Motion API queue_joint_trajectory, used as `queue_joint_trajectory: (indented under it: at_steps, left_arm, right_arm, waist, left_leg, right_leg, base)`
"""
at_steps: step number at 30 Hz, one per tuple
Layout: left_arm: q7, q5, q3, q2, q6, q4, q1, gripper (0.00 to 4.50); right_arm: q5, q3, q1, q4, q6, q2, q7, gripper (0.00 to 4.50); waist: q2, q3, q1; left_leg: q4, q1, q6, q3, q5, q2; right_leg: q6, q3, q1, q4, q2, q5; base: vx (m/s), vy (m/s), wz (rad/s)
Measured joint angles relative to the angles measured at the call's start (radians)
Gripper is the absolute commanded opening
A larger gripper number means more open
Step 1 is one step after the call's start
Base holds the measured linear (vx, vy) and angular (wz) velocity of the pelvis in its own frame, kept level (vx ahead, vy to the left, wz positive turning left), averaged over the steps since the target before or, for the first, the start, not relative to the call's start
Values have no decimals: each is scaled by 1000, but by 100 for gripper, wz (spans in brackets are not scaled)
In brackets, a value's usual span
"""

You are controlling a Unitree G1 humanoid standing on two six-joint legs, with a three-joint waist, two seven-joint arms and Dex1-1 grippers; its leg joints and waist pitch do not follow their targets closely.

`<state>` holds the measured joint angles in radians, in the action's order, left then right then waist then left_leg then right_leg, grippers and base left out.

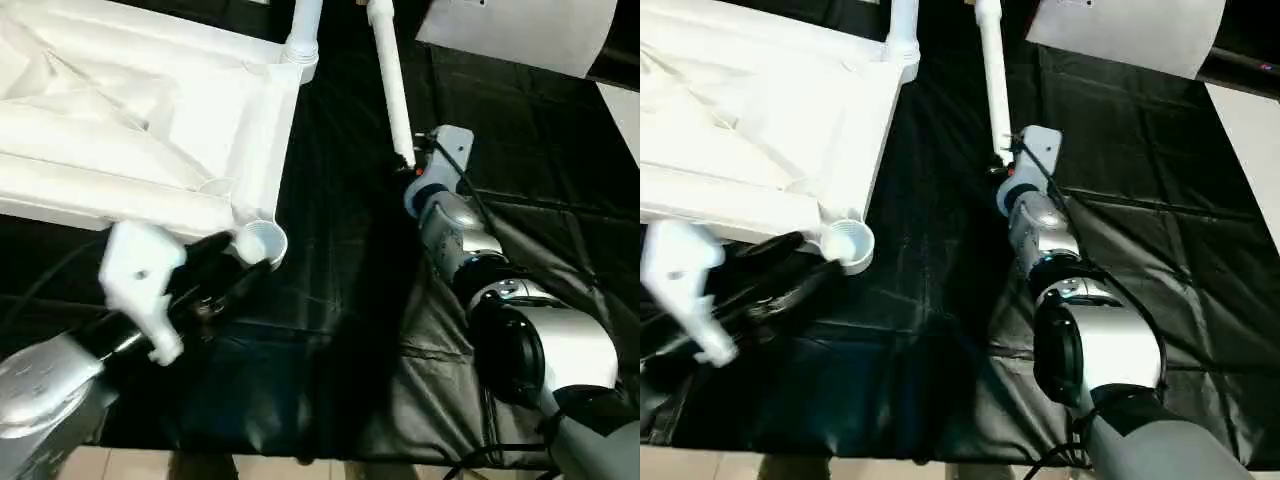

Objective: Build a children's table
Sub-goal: Pick table leg

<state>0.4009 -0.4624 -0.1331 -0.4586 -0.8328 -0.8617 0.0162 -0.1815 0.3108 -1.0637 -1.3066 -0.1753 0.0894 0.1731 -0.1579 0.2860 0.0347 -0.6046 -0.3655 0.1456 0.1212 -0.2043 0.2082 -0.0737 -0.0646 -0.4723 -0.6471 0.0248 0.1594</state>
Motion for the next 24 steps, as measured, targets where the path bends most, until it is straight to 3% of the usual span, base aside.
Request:
queue_joint_trajectory:
  at_steps: [4,8,12,15,20,23,24]
  left_arm:
    - [0,38,37,6,62,63,-26,276]
    - [-3,90,110,36,141,169,-73,294]
    - [-10,131,155,50,184,237,-91,324]
    - [0,176,194,33,238,284,-100,341]
    - [24,242,236,-13,310,331,-130,380]
    - [47,277,256,-45,344,344,-148,392]
    - [53,291,266,-45,357,356,-154,398]
  right_arm:
    - [-12,4,27,50,-14,5,24,122]
    - [-19,-6,145,201,-13,7,70,122]
    - [-23,-26,265,416,24,-2,70,122]
    - [-24,-55,394,650,112,-11,54,122]
    - [-31,-122,522,904,252,10,98,122]
    - [-49,-142,568,1017,334,52,129,122]
    - [-55,-141,585,1060,370,71,128,122]
  waist:
    - [15,-9,-1]
    - [25,-41,-1]
    - [34,-65,-4]
    - [40,-88,-4]
    - [36,-115,-3]
    - [37,-131,-3]
    - [39,-133,-4]
  left_leg:
    - [0,0,3,0,6,0]
    - [0,1,1,-1,13,0]
    - [-5,1,1,-1,16,0]
    - [-6,1,5,-1,19,0]
    - [-9,-1,5,-2,20,1]
    - [-9,-3,2,-6,21,2]
    - [-9,-2,-1,-6,24,5]
  right_leg:
    - [-5,0,0,-1,0,-5]
    - [-4,0,1,-1,-1,-10]
    - [1,0,3,0,-1,-16]
    - [4,0,5,1,-1,-18]
    - [7,-3,6,7,-1,-20]
    - [12,-10,9,28,-1,-23]
    - [17,-16,17,41,-1,-26]
  base:
    - [0,0,0]
    - [0,0,0]
    - [0,0,0]
    - [0,0,0]
    - [-44,2,0]
    - [-56,28,-1]
    - [-57,45,0]
